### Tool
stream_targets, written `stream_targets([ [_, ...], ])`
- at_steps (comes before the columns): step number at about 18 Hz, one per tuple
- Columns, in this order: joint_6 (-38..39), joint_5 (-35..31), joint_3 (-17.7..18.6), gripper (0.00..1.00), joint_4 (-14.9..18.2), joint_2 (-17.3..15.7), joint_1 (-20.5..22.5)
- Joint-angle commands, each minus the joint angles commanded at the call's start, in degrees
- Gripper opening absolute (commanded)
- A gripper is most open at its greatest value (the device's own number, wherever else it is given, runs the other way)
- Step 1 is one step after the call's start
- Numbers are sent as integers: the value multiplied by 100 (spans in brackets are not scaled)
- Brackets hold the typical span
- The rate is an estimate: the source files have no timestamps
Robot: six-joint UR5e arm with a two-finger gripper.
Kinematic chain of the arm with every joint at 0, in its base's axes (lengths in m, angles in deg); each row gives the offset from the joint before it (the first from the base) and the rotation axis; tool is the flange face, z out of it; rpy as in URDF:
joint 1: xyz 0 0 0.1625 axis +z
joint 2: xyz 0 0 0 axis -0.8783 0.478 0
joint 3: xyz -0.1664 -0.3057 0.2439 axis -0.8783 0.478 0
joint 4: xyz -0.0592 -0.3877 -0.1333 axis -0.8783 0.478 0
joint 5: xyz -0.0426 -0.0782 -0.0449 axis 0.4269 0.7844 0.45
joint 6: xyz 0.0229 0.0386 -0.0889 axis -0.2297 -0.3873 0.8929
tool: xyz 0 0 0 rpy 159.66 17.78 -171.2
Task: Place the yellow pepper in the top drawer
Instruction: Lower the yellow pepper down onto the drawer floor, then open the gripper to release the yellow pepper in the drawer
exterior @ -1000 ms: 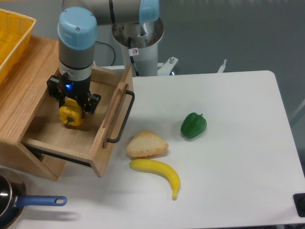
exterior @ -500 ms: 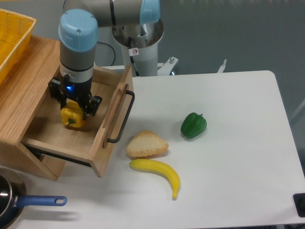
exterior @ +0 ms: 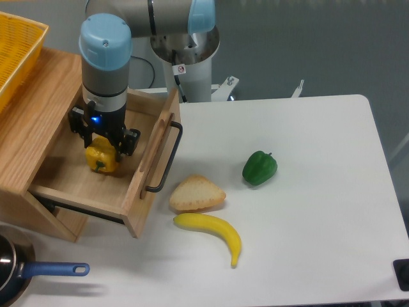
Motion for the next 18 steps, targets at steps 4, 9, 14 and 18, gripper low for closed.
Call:
stream_targets([
  [4, 0, 9, -105, 87, 9, 9, -9],
  [9, 9, 26, -158, 87, -9, -9, 44],
  [14, 35, 211, -202, 87, -70, -79, 79],
  [18, 62, 325, -308, 88, -70, -175, 132],
])
